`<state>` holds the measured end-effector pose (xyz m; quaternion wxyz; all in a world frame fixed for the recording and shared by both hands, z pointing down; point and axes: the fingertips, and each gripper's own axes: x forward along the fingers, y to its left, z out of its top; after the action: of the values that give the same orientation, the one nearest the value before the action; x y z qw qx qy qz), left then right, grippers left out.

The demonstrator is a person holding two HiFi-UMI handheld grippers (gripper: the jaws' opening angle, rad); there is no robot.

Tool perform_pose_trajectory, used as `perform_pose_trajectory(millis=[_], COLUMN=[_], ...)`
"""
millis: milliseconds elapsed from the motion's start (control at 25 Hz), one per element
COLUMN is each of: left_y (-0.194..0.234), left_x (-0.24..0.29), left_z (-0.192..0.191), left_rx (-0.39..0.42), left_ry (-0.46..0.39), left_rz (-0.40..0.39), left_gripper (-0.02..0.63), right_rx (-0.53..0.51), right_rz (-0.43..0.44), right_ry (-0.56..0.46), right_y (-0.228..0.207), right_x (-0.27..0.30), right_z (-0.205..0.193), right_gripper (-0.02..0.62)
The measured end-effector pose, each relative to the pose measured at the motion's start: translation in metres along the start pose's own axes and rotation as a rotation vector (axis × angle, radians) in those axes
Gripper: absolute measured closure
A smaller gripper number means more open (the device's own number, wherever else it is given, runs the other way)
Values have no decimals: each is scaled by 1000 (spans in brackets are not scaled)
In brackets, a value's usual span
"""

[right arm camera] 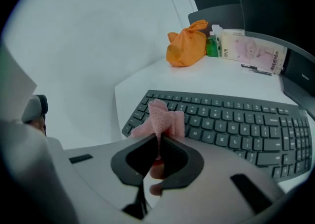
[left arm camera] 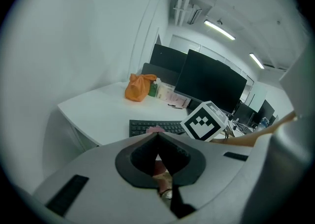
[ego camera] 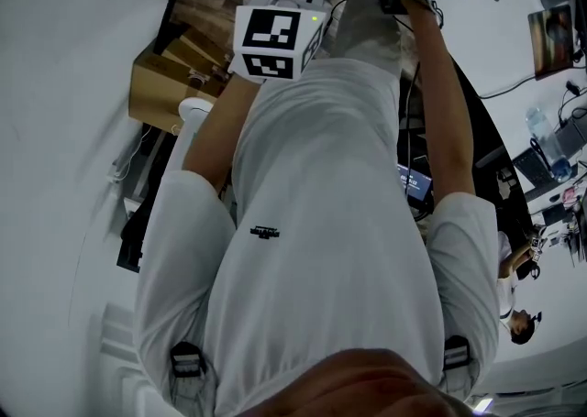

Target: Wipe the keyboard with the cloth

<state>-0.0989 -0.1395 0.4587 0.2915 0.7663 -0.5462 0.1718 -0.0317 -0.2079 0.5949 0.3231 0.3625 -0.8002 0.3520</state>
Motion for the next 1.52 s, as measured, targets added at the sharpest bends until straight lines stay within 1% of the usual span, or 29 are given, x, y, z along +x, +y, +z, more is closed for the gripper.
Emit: perform_pose_trajectory(millis=[640,1000,1200,1520], left_y=[-66,-90,-108,-122], left_x=[31,42,52,62], left_z=[3,3,2,8], left_rx=[69,102,117,144], left_ry=[38,55,62,71], left_rz=[-112,-152,-175,-208], left_gripper=[592,592,592,592], right_rx=[109,144,175,230], right_rz=[-97,-149,-182,-243], right_ry=[-49,-61,-69,-82], right_y=[-74,-108,-133,-169], right_x=[-51,-74,-87,-109], right_z=[-22,-34,-43,-53], right_gripper=[569,569,569,569])
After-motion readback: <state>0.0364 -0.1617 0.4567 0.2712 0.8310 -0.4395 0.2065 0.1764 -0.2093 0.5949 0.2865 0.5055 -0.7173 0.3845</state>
